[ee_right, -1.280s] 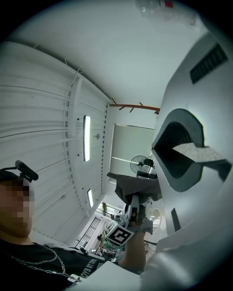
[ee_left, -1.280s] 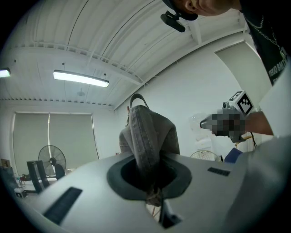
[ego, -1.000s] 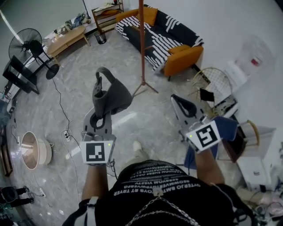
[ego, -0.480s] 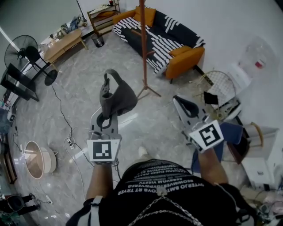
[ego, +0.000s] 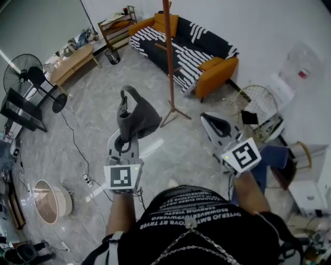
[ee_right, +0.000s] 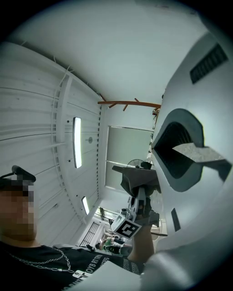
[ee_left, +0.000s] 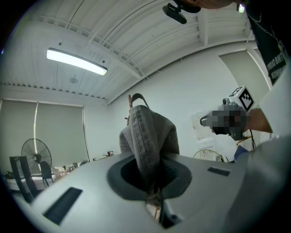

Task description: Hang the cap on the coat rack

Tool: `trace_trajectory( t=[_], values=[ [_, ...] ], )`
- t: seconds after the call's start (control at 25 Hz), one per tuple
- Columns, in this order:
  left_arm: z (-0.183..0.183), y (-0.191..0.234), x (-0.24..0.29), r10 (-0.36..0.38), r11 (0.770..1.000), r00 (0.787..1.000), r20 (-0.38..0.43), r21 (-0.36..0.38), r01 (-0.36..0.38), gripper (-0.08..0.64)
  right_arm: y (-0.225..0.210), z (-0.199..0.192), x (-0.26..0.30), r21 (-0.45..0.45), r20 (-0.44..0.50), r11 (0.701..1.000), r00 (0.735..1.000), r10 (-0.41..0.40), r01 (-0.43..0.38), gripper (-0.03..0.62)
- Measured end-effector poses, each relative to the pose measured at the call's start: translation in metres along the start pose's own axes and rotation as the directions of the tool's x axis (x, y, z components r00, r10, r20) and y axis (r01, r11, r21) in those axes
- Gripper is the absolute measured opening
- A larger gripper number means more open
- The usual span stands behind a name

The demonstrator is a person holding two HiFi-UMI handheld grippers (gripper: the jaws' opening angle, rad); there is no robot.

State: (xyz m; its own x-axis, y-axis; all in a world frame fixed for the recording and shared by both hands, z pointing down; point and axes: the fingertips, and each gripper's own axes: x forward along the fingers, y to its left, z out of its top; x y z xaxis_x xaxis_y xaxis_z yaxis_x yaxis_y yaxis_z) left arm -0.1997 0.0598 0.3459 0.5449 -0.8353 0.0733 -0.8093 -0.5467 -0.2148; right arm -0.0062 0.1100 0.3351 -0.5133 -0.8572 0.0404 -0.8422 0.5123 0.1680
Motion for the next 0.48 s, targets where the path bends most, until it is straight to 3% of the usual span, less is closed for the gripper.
trace_trajectory(
  t=[0.48],
  values=[
    [-0.021,0.009,0.021,-0.066,0.997,0.998,-0.006,-0.033,0.066,0.008,-0.007,-0.012,0.008,0.007,-0.041,0.999,0.998,-0.048,0.048,0.002]
  ],
)
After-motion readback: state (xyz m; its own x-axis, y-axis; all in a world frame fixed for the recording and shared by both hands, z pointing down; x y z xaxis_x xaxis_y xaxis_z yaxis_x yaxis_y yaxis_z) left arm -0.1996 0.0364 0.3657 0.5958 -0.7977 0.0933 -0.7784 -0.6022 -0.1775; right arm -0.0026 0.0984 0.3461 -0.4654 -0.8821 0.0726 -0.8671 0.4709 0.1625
